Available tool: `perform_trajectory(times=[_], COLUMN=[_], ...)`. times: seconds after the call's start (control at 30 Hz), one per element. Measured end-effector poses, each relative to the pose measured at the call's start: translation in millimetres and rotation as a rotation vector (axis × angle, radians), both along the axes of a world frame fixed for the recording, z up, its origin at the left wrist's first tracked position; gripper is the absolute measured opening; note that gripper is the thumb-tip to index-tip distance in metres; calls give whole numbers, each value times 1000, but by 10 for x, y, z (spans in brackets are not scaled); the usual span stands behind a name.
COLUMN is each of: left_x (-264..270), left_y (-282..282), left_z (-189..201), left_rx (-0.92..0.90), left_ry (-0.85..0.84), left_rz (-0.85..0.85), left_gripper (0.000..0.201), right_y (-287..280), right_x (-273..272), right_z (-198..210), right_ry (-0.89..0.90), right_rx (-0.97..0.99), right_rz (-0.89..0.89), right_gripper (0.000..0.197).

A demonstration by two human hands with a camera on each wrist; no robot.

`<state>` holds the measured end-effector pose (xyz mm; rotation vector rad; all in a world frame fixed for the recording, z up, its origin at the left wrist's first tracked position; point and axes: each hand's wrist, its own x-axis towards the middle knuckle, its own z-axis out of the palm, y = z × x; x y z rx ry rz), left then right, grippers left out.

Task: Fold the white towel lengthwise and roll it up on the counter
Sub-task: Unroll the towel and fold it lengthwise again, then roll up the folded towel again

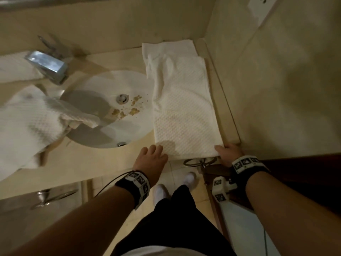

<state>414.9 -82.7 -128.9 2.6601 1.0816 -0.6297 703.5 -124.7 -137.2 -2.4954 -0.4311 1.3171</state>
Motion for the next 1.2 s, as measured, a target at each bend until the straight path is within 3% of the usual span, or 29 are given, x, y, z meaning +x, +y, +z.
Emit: perform_trajectory(times=[0.23,0.33,0.43,0.53,0.57,0.63,0.7,0.77,0.9,1.1,1.2], left_x=[145,164,167,171,170,170,167,144,32,-96,-96], left_y=[-26,-5,44,92,106,123,150,203,272,254,276], left_z=[-10,-21,-39,-51,-64,-95,-110,-110,-111,-167,-127], left_rx=[-10,-21,-11,-20,-28,-55,-77,-110,-99,-3,23], left_ry=[-71,-68,-48,-39,-40,-58,-91,-139,-213,-114,-91], left_rz=[-4,23,2,40,58,99,151,216,232,211,183], left_gripper=[55,54,50,39,36,34,34,32,25,29,29], right_y=[-57,-27,-5,-27,-53,-113,-127,-95,-75,-113,-77], right_x=[-16,-18,29,13,-18,-117,-218,-245,-217,-93,-104], right_z=[-4,40,105,93,69,32,26,-35,-124,-147,-111], right_ry=[-51,-9,-13,-361,-468,-493,-469,-517,-650,-784,-799], right_rx=[75,77,4,128,247,447,441,358,290,427,409], right_rz=[-111,-82,51,248,383,778,1123,1271,1381,1340,1337], right_gripper=[58,51,32,20,22,25,30,37,37,19,24])
